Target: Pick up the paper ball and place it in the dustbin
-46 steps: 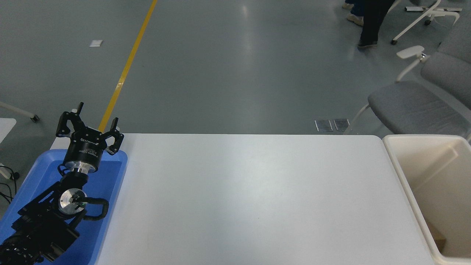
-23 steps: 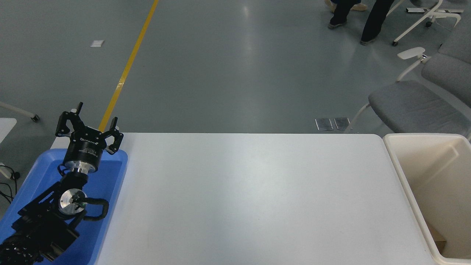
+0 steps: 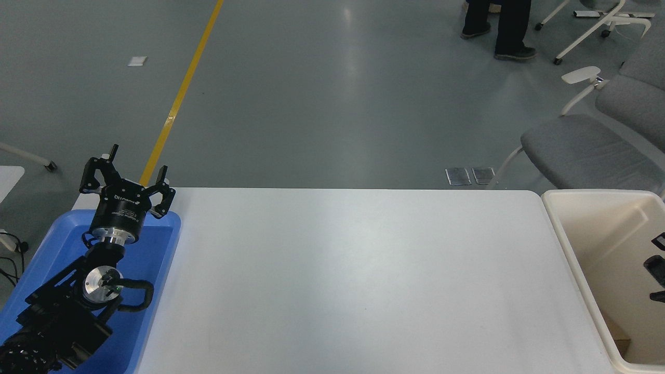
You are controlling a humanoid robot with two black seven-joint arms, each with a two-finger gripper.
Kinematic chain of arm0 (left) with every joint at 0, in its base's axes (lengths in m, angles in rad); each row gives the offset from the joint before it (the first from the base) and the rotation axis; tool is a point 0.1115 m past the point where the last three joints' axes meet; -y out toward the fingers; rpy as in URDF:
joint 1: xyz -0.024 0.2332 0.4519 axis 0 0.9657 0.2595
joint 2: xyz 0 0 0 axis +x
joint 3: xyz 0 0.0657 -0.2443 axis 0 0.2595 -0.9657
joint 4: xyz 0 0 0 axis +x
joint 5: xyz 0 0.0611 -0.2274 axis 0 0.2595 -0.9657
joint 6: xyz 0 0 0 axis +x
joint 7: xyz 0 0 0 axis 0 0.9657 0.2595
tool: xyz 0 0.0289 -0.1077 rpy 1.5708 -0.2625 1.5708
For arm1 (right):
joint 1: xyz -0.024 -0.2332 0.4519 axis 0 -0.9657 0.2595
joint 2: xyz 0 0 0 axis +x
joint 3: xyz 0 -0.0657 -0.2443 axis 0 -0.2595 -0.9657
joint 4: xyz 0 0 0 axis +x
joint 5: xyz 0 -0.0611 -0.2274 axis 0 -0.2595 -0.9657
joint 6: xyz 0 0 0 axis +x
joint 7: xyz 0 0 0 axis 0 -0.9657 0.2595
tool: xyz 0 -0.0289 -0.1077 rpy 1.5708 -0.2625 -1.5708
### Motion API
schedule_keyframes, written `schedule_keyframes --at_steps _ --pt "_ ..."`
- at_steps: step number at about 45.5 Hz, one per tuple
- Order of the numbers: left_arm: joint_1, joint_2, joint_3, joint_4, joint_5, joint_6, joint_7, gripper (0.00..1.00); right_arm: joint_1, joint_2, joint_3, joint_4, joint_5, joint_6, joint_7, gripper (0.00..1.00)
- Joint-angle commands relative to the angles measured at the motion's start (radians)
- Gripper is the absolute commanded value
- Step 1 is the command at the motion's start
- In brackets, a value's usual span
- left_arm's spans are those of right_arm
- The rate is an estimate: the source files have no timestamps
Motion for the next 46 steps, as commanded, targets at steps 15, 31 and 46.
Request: schedule_keyframes --at_steps 15,31,46 --pt "0.000 -0.001 0.000 -0.001 0.000 0.000 0.000 0.99 -0.019 0.028 0.007 -0.027 -0.001 -0.012 0.000 0.70" --pt "0.000 0.001 0.000 0.001 0.000 0.000 0.000 0.99 -0.018 0.028 0.051 -0.025 0.000 -0.013 0.000 0.74" --pt "0.000 0.001 0.000 -0.001 0.000 0.000 0.000 0.99 -0.007 0.026 0.062 -0.017 -0.001 -0.050 0.000 0.74"
